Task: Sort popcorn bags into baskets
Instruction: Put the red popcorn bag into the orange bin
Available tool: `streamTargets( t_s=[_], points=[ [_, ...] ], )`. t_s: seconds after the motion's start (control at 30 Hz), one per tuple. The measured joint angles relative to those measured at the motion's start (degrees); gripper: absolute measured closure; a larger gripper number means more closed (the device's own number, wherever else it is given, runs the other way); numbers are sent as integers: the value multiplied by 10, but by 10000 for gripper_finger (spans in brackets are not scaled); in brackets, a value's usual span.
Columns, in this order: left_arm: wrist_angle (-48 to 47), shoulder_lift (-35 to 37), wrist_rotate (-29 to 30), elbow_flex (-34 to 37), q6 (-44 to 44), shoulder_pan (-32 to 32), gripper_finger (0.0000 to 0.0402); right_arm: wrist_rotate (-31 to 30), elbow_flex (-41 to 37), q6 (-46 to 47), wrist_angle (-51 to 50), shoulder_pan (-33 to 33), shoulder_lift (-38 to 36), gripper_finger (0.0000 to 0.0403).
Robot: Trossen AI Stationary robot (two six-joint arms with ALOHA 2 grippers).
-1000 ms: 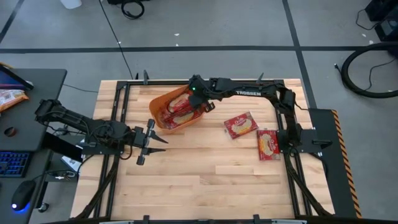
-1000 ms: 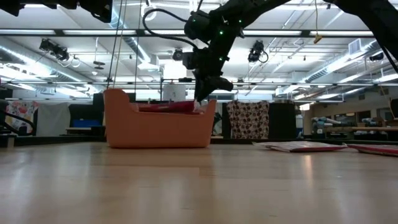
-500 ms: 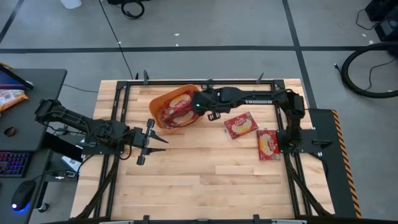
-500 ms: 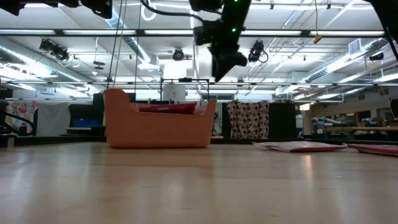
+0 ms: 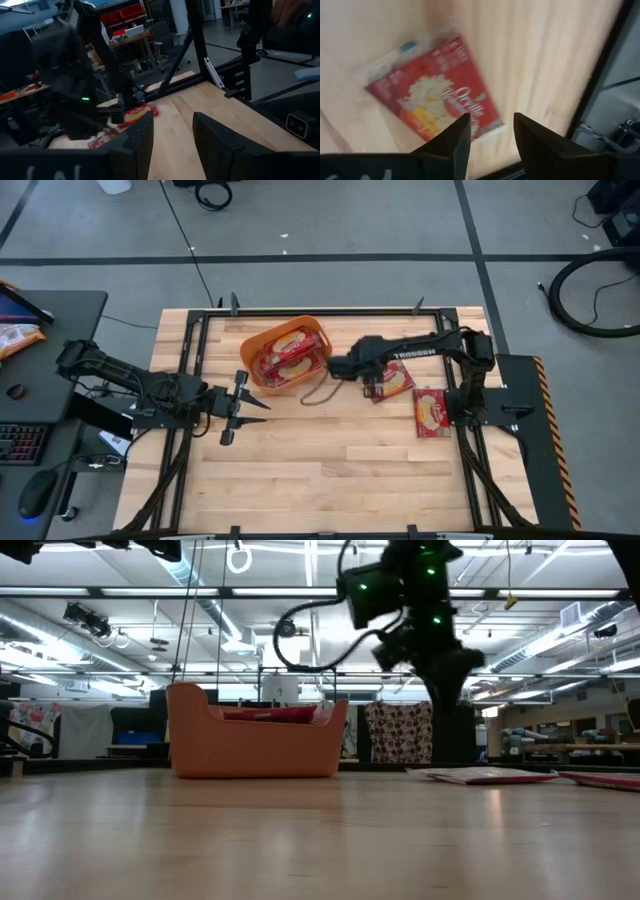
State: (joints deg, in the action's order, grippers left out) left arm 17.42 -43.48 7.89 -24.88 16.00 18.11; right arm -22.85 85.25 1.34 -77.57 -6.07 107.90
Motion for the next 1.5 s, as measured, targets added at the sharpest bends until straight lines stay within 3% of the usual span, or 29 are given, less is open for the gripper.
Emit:
streamTargets(
  t_s=[0.37, 0.53, 0.87, 1.33, 1.5],
  points=[
    [8, 0, 0, 0, 1, 0, 260, -4, -213, 46, 176, 71, -63, 249],
    [9, 0, 0, 0, 1, 0, 260, -6, -271, 88, 193, 112, -69, 246],
    [18, 0, 0, 0, 1, 0, 260, -78, -326, 138, 209, 173, -69, 243],
    [21, 0, 0, 0, 1, 0, 260, -128, -380, 110, 290, 172, -71, 244],
    [21, 0, 0, 0, 1, 0, 260, -131, -387, 76, 309, 167, -70, 276]
  ],
)
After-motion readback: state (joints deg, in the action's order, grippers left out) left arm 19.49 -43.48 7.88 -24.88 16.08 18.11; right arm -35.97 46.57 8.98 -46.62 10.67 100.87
